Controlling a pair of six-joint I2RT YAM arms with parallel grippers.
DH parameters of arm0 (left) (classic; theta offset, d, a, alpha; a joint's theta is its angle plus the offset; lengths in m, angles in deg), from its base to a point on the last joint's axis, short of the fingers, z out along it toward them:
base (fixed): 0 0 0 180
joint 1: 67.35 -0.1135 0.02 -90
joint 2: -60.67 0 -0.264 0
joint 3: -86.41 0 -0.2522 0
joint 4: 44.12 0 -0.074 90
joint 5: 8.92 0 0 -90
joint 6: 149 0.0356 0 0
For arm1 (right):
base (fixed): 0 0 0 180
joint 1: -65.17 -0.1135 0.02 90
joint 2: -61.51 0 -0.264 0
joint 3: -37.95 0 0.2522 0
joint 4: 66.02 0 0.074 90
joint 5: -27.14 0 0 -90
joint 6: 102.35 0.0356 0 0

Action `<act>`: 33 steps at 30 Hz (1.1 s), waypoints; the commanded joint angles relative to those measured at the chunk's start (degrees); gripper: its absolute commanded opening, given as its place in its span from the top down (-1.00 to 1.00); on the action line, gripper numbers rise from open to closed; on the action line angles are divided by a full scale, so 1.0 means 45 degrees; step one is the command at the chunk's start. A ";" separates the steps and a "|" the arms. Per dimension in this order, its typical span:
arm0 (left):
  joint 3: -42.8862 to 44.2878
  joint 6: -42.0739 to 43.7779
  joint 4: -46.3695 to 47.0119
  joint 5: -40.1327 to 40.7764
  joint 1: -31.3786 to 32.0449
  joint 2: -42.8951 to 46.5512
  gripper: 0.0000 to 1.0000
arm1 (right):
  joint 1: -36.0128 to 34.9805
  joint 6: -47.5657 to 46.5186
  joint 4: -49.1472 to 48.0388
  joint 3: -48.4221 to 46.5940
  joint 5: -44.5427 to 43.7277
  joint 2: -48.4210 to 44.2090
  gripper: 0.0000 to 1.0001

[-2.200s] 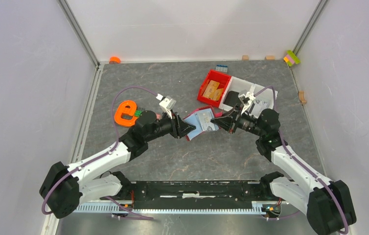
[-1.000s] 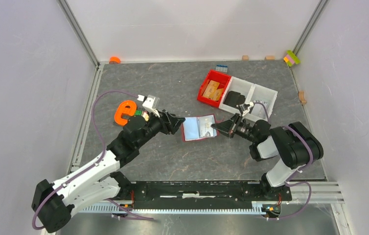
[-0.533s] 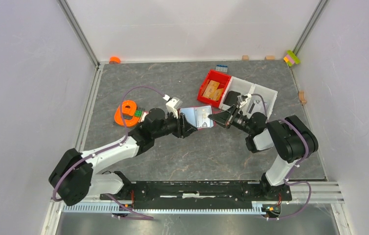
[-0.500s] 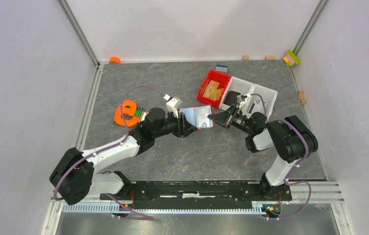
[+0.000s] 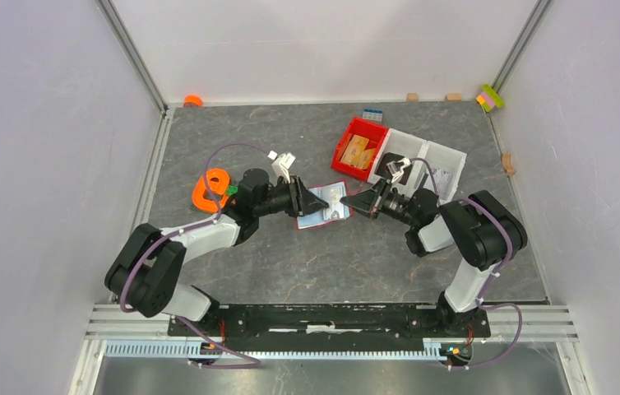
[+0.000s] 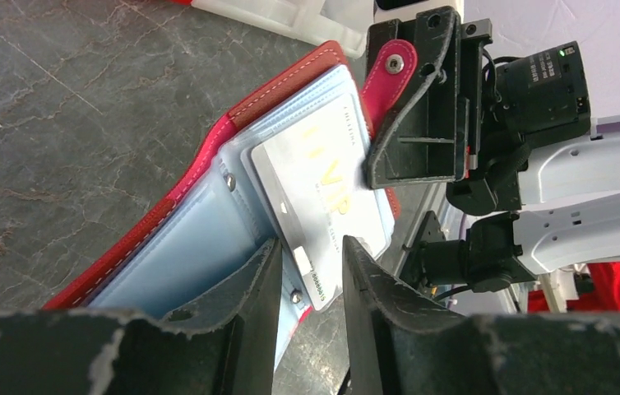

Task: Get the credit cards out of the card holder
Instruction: Remove the credit card from the card holder.

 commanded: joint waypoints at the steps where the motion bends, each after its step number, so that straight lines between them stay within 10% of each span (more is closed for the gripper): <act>1: 0.0116 -0.1086 0.1282 -0.0903 -0.0163 -0.0445 0.20 | -0.0387 0.0428 -0.4041 -0.0453 0.0458 0.0121 1.00; 21: -0.0975 -0.3410 0.6612 -0.2719 -0.0457 -0.0597 0.82 | -0.0436 0.0219 -0.3804 -0.0404 0.0513 0.0141 1.00; 27: -0.0854 -0.4268 0.7833 -0.3295 -0.0451 -0.1416 0.48 | -0.0632 0.0150 -0.3772 -0.0491 0.0619 0.0127 1.00; 33: -0.0724 -0.3703 0.6693 -0.3052 -0.0451 -0.1242 0.61 | -0.0819 -0.0022 -0.3740 -0.0570 0.0746 0.0011 1.00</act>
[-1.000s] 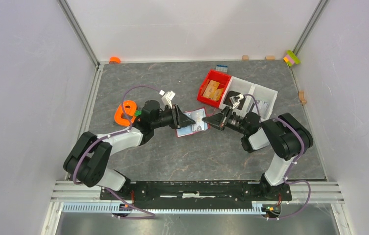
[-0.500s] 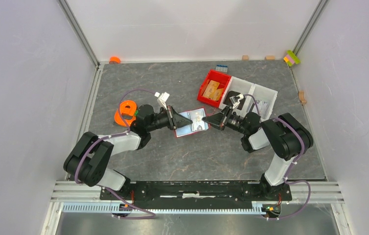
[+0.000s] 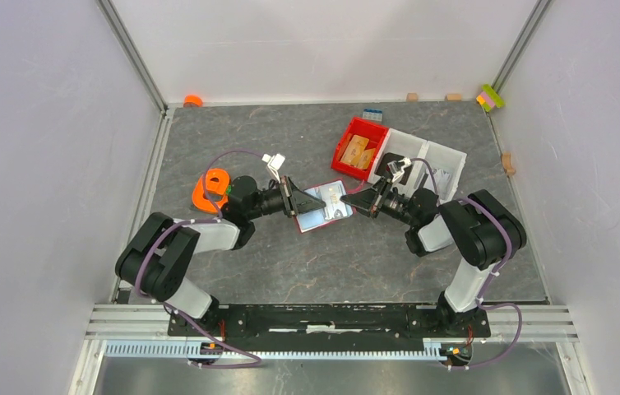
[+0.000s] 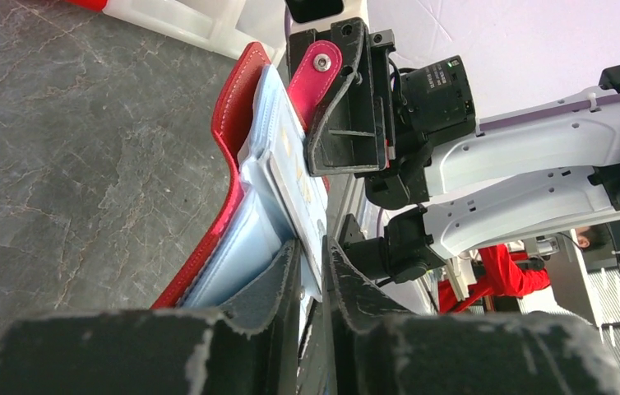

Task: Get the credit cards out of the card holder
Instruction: Remove the credit card from the card holder.

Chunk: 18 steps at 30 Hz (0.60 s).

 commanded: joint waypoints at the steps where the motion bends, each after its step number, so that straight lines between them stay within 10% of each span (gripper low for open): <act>1: 0.0616 -0.0107 0.0751 -0.0576 0.0446 0.0257 0.71 | -0.0786 -0.0375 -0.3619 -0.0504 0.1004 -0.0123 1.00; 4: 0.0615 0.0142 0.0426 -0.0438 0.0439 0.0450 0.95 | -0.0870 -0.0567 -0.3477 -0.0523 0.1061 -0.0185 1.00; 18: 0.0736 0.2460 -0.4190 0.1768 0.0229 0.1898 0.95 | -0.0801 -0.1334 -0.2738 -0.0463 0.1162 -0.0726 0.87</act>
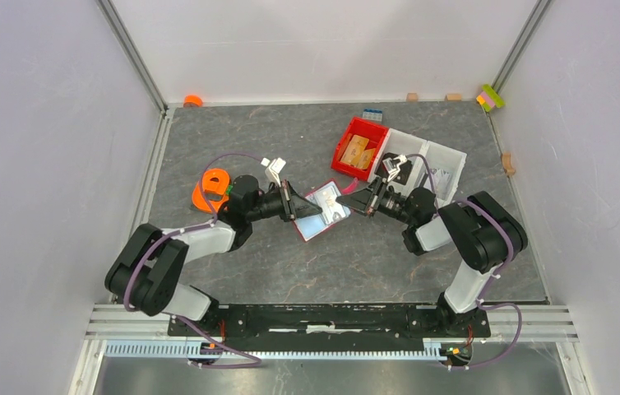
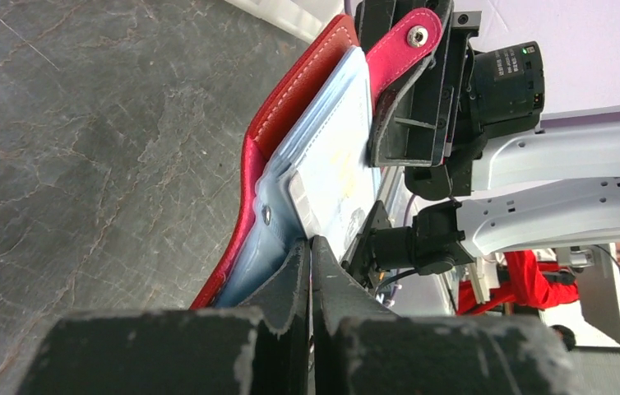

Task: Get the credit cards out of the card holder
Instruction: Remove the credit card from the card holder.

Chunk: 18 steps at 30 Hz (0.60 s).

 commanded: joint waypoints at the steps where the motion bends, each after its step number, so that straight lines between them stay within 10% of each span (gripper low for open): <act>1: 0.0683 0.1413 -0.1235 0.1316 0.0166 0.1005 0.95 | -0.0309 -0.0326 -0.2719 -0.0127 0.0973 -0.0480 0.97; 18: 0.0602 0.1354 -0.1718 0.1618 -0.0116 0.0968 0.96 | 0.0406 0.0616 -0.4116 0.0578 0.0536 -0.0365 1.00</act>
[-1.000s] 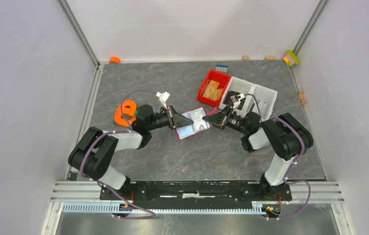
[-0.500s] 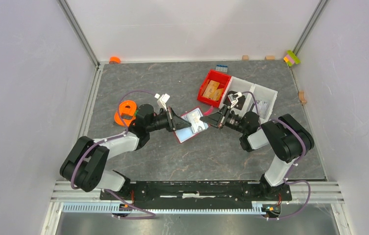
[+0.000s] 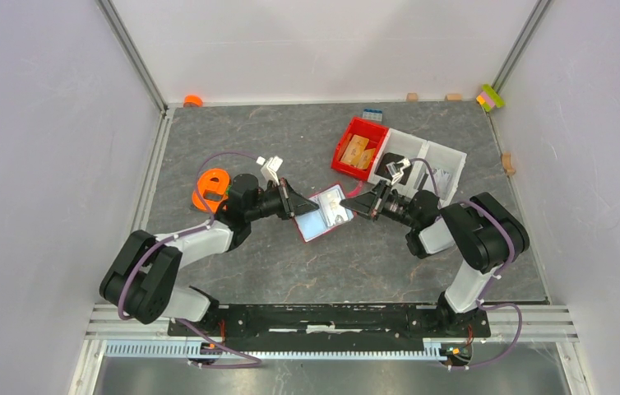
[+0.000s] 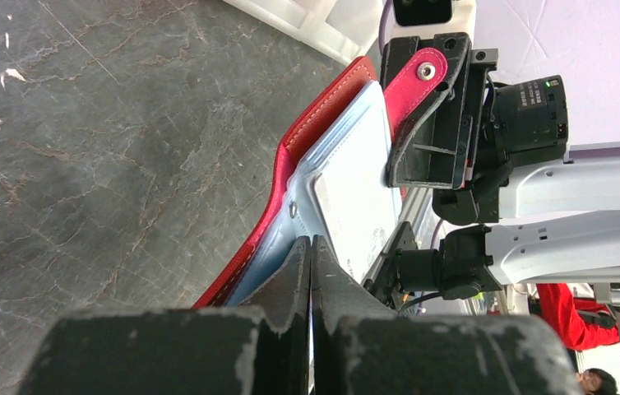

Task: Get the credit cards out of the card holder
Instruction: Remove the credit card from the card holder.

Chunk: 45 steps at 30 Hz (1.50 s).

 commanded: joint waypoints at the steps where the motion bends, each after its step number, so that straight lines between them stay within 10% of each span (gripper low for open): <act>1: 0.0354 0.0482 0.0391 -0.0049 -0.0077 -0.0030 0.89 | 0.0036 0.0434 -0.4209 0.0084 0.0275 -0.0242 1.00; 5: 0.0307 -0.0486 0.2187 -0.1167 -0.0058 -0.0919 0.37 | 0.0025 0.0668 -0.4553 0.0110 0.0210 -0.0163 1.00; 21: 0.0372 -0.2840 0.5841 -0.2734 0.0207 -0.2481 0.25 | -0.0372 0.0205 -0.3975 -0.0076 0.0277 -0.0089 1.00; 29: 0.0152 -0.2182 0.5418 -0.2234 0.0101 -0.1651 0.96 | -0.0857 -0.0606 -0.3137 -0.0067 0.0315 -0.0376 1.00; 39: 0.0049 -0.0484 0.2688 -0.0974 -0.0077 -0.0286 0.96 | -0.0870 -0.1473 -0.2440 0.0070 0.0311 -0.0851 0.48; 45: 0.0177 0.0315 0.1307 -0.0317 -0.0077 0.0240 0.95 | -0.0757 -0.1615 -0.2101 0.0123 0.0249 -0.0874 0.78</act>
